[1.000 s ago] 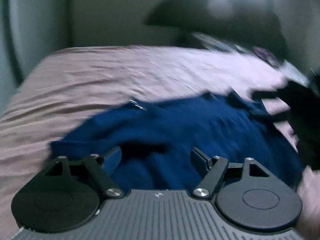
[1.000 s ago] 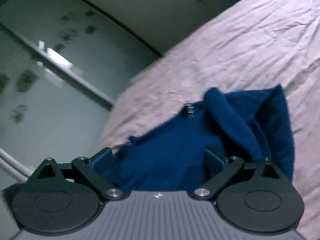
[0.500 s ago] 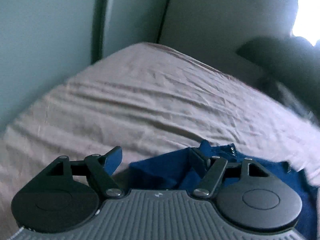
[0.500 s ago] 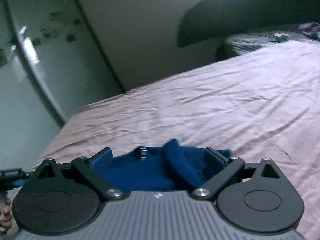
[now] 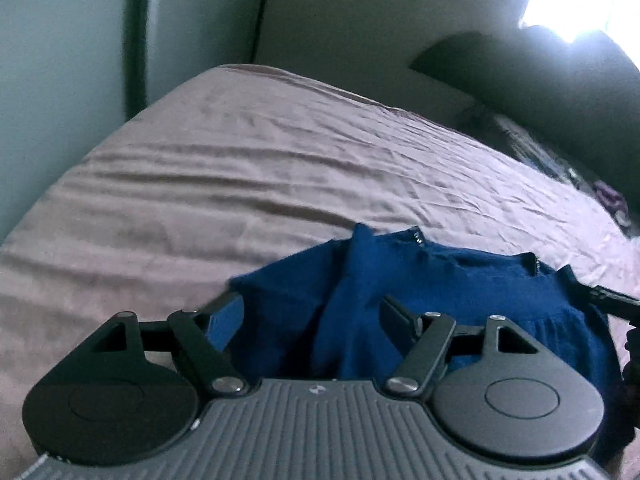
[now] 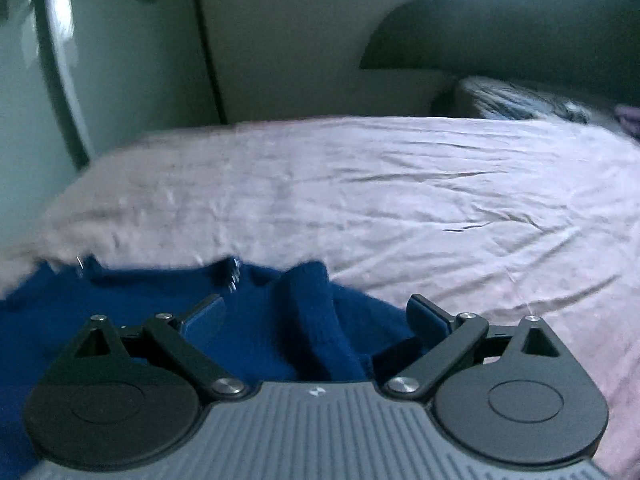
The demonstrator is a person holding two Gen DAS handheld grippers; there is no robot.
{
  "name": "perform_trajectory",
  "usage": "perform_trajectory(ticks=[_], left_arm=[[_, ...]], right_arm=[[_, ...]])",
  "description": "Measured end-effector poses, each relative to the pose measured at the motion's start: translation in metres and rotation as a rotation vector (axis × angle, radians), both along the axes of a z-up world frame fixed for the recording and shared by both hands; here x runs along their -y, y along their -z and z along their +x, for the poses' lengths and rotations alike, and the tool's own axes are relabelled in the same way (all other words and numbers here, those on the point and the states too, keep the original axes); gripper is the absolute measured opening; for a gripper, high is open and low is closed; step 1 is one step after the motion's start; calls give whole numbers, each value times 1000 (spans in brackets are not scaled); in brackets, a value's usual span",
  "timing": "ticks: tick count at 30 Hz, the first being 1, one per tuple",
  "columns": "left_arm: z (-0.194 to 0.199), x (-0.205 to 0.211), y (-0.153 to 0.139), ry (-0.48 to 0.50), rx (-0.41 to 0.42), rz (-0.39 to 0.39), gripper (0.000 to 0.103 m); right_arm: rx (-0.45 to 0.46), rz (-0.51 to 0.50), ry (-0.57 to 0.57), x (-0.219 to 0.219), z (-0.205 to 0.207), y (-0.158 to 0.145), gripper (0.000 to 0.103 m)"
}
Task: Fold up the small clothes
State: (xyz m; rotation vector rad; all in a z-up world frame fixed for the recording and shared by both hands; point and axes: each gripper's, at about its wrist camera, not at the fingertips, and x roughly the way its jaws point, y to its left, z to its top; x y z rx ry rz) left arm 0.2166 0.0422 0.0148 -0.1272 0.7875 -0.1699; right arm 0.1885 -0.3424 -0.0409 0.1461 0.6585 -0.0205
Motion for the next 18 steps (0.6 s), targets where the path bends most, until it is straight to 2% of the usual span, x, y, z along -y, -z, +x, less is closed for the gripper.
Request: perform_trajectory(ticks=[2,3,4,6,8,11,12,13,16,18], left_arm=[[10,11,5,-11,-1,57,77],[16,18,11,-21,-7,112,76],[19,24,15,-27,-10,179,77],[23,35,27,-23,0,299,76],[21,39,30,-21,33,344,76],[9,41,23,-45,83,386,75],[6,42,19,-43,82,396,76],[2,40,14,-45,88,388,76],[-22,26,-5,-26,90,306,83],[-37,13,-13,-23,82,246,84]], right_arm=[[-30,-141,33,-8,7,7,98],[-43,-200,68,-9,10,11,98],[-53,-240,108,-6,13,13,99],[-61,-240,159,5,15,14,99],[-52,-261,184,8,10,10,99],[-1,-365,243,2,-7,0,99],[23,-355,238,1,-15,-5,99],[53,-299,208,1,-28,-11,99],[107,-98,51,5,-63,-22,99],[100,-16,-13,7,-84,-21,99]])
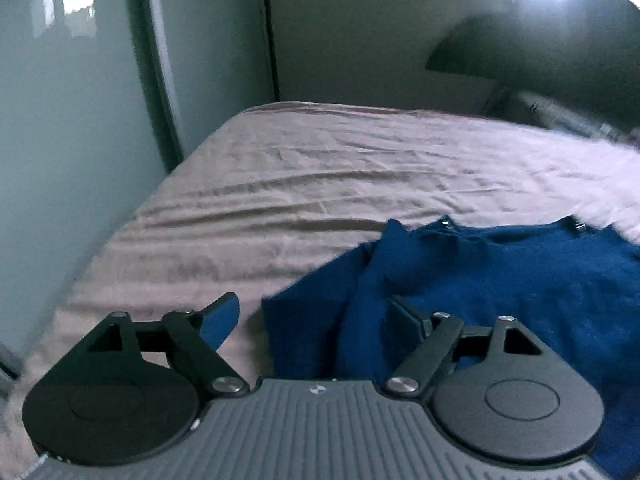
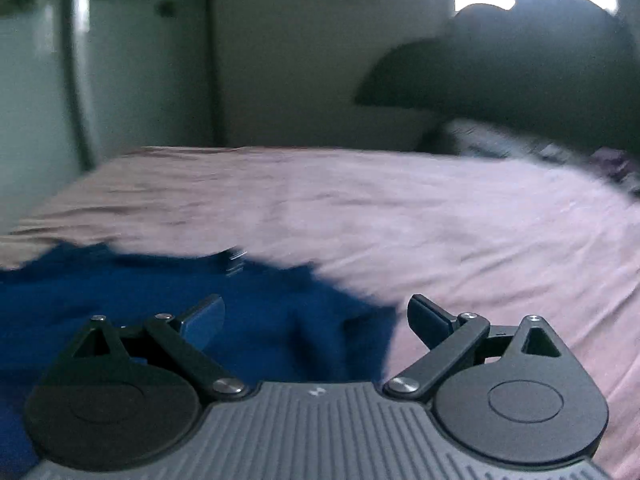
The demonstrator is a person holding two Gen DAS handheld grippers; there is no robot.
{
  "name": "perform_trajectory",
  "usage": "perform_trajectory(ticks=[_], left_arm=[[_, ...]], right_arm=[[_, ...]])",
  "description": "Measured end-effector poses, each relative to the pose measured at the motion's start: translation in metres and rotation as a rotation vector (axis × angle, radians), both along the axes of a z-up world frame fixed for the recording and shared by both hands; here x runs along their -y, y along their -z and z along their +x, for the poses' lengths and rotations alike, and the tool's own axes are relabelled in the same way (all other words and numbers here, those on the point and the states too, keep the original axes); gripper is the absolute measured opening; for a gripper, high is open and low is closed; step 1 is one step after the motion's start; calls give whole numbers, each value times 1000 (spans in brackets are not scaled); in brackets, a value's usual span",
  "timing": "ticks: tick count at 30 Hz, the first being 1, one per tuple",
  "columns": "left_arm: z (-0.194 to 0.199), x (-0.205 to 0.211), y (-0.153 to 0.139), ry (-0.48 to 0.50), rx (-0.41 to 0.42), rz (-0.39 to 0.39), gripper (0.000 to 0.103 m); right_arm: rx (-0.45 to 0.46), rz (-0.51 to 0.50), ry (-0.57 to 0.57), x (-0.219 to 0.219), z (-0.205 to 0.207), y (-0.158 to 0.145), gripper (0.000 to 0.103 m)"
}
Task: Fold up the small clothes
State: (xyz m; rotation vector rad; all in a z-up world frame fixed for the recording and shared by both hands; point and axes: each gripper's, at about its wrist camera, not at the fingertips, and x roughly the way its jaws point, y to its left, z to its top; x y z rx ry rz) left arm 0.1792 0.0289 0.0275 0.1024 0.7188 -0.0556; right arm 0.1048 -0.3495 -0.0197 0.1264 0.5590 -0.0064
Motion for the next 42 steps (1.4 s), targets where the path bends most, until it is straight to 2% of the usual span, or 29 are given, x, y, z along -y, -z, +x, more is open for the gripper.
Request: perform_trajectory(ticks=[4,7,9,11,13,15,17,19,21,24,29,31,32,34,36,38,42], left_arm=[[-34,-26,-1,19,-78,-142,83],[-59,-37,4,43,-124,-206,77],[-75,-39,10,67,-150,-232,72],[-83,-39,17,92,-189,-255,56],[-88,-37,24,110,-220,-273,45],[-93,-33,27,111,-202,-227,31],[-95,-31,27,111,-199,-201,6],[-97,-34,26,101,-195,-205,6],[-95,-38,28,94,-202,-205,5],[-97,-39,30,94,-194,-201,6],[-102,-33,28,103,-173,-154,5],[-103,-34,27,103,-178,-160,8],[-103,-35,26,101,-179,-163,21],[-103,-38,23,95,-179,-176,28],[-100,-42,18,95,-183,-209,42],[-95,-44,13,76,-165,-233,69],[-78,-46,4,63,-136,-292,75]], right_arm=[[-34,103,-32,8,-40,9,99],[-24,104,-64,1,-73,10,99],[-2,65,-129,-14,-94,7,99],[10,21,-211,-31,-110,6,99],[3,23,-290,-43,-116,9,99],[-30,56,-341,-46,-117,15,99],[-91,69,-330,-46,-113,23,99],[-166,33,-274,-42,-110,34,99],[-162,-5,-264,-38,-115,37,99],[-188,-4,-243,-37,-118,29,99],[-117,12,-309,-56,-126,14,99],[-170,-8,-323,-60,-115,24,99],[-209,-19,-312,-61,-111,32,99],[-207,-48,-300,-63,-113,33,99],[-176,-42,-295,-67,-116,20,99],[-116,-70,-313,-79,-119,5,99],[-37,-172,-397,-123,-115,-13,99]])
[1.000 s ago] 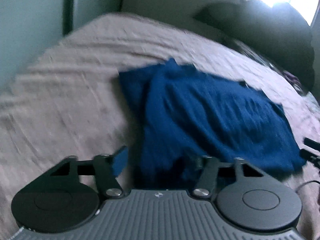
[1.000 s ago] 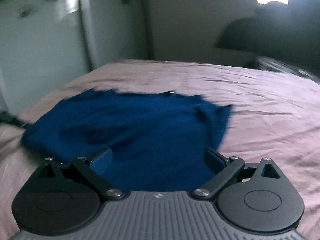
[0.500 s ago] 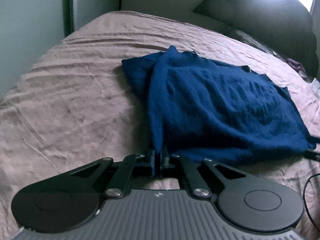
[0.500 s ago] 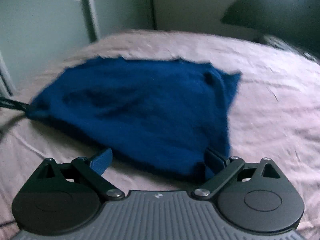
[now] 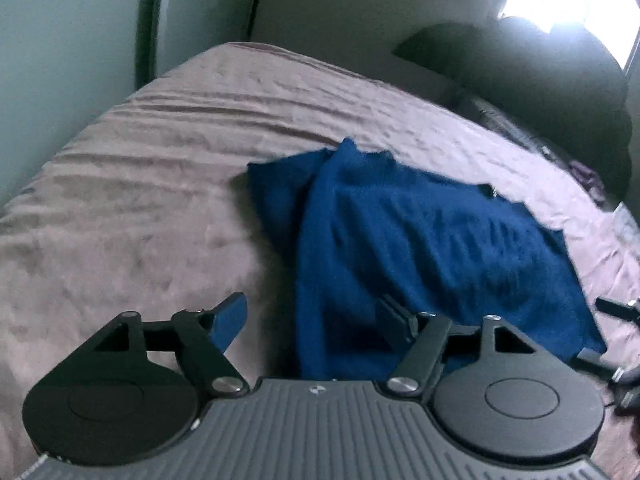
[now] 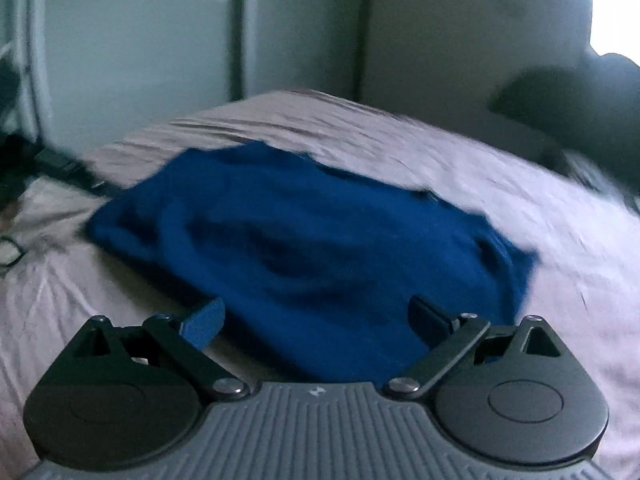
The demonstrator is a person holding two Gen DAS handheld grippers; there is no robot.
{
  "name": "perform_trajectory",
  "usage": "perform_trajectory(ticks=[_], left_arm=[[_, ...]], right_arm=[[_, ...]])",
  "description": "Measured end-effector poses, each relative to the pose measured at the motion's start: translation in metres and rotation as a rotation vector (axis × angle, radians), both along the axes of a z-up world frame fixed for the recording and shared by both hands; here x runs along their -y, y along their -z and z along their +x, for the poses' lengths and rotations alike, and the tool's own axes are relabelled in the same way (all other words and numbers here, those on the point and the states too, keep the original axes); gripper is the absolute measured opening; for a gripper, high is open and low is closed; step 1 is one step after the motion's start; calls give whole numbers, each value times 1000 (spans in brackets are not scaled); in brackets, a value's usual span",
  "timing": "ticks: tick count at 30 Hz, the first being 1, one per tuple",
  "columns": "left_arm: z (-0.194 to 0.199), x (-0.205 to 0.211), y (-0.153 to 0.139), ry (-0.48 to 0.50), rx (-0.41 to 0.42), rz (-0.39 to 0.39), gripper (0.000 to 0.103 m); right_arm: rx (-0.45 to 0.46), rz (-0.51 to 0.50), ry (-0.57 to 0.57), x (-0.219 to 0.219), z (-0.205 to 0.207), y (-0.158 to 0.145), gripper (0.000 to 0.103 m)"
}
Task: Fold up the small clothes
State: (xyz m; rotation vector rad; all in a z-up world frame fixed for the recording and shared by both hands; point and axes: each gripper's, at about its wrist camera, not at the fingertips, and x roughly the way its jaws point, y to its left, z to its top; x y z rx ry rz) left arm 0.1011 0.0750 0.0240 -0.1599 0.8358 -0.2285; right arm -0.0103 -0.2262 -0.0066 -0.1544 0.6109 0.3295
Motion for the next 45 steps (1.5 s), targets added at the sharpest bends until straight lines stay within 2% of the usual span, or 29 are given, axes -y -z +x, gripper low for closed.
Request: perform_trajectory(ticks=[5,12,15,18,25,30,33,34,36,38,40,42,44,45], left_arm=[[33,-5,2,-27,-45,-46,76],[89,-25,15,-71,-151,-202,79],[107,-31,24,-66,-182,-235,79],[118,-30,27,-20,-185,-241,82],[134,-17,32,101,-187,-271,90],[145,-9,34,119,-159,-283,90],[151,-3,35,125,-138,-277,90],[153,-2,35,124,-130,-272,89],[156,-1,35,124,-119,-263,87],[158,0,35,121,-111,-250,81],[160,0,34,115,-104,-228,74],[161,0,34,107,-101,-204,63],[162,-1,33,92,-101,-174,43],[162,-2,33,86,-103,-163,42]], right_arm=[[36,-95,-108,-59,4,5,99],[131,-250,-227,-126,-11,12,99],[143,-285,-267,-149,-9,20,99],[146,-325,-297,-171,-10,35,99],[256,-378,-216,-199,-1,50,98],[327,-433,-178,-212,14,55,98],[386,-516,-180,-227,17,58,98],[407,-543,-185,-232,17,59,94],[410,-565,-204,-240,19,59,77],[402,-585,-234,-248,21,63,45],[405,-603,-267,-254,18,68,30],[419,-614,-288,-257,13,72,23],[433,-619,-309,-258,11,73,21],[432,-615,-316,-258,11,73,20]])
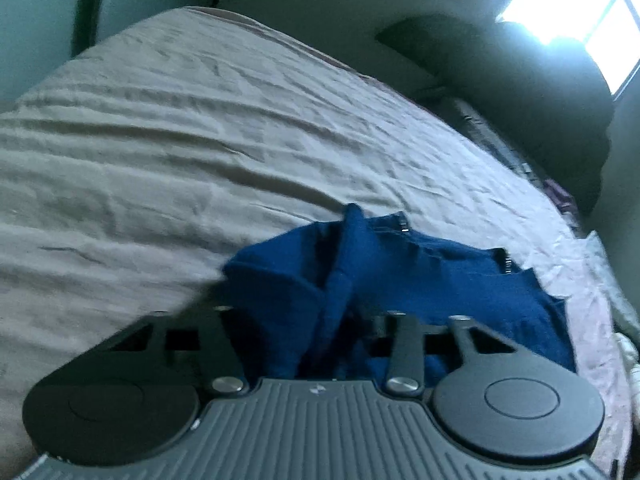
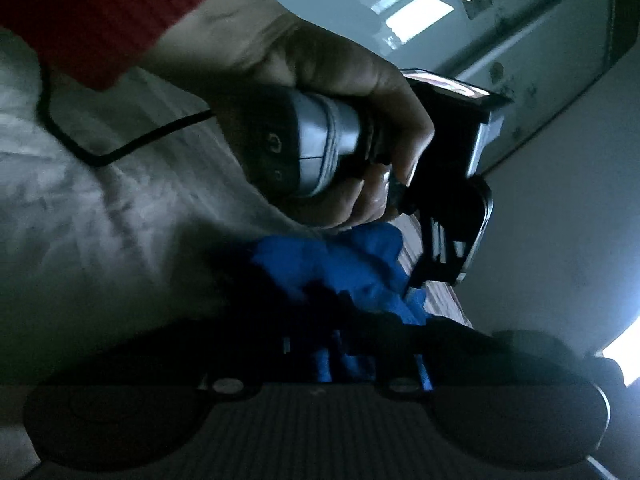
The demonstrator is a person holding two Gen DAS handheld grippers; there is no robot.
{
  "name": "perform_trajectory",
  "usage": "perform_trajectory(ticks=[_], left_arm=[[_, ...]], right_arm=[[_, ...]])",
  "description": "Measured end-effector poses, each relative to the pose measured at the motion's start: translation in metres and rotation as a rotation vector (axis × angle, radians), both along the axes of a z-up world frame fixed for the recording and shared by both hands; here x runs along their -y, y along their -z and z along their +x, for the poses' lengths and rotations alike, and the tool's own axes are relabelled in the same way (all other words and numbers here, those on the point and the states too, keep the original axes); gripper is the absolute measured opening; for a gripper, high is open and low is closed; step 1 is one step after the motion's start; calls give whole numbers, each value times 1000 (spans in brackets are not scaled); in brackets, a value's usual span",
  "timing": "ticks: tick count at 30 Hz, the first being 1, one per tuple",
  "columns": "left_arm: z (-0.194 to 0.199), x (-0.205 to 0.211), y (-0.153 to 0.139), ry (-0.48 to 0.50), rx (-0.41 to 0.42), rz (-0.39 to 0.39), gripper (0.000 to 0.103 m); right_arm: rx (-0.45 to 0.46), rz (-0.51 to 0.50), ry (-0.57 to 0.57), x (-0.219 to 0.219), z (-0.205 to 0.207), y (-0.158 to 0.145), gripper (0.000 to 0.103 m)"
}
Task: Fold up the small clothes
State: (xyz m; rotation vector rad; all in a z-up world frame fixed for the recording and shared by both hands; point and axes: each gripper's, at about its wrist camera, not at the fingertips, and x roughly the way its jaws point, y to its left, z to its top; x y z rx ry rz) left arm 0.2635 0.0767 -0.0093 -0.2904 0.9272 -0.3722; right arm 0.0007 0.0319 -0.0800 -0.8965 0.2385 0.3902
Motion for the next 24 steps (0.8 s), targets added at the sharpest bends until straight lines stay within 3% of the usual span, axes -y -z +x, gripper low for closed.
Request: perform_trajectory(ticks=[2,4,10,19,24], left_arm=[[0,-3,1,-9,-8,-4,24],[1,-4,3,-8,-29,-37,13],[-8,11,-5,-29,9,27,9],[-19,15,-31,-92,26,17,9],[-27,31,-48,-117,47,31,9]], right_arm=[[-26,12,-10,5,4,0,17],[-39,22,-16,9,9,-1,15],[-102,131,-33,31,24,-12,6],[-306,592,-11,105,51,-57,6],[-404,827,6,150,59,-66,5]])
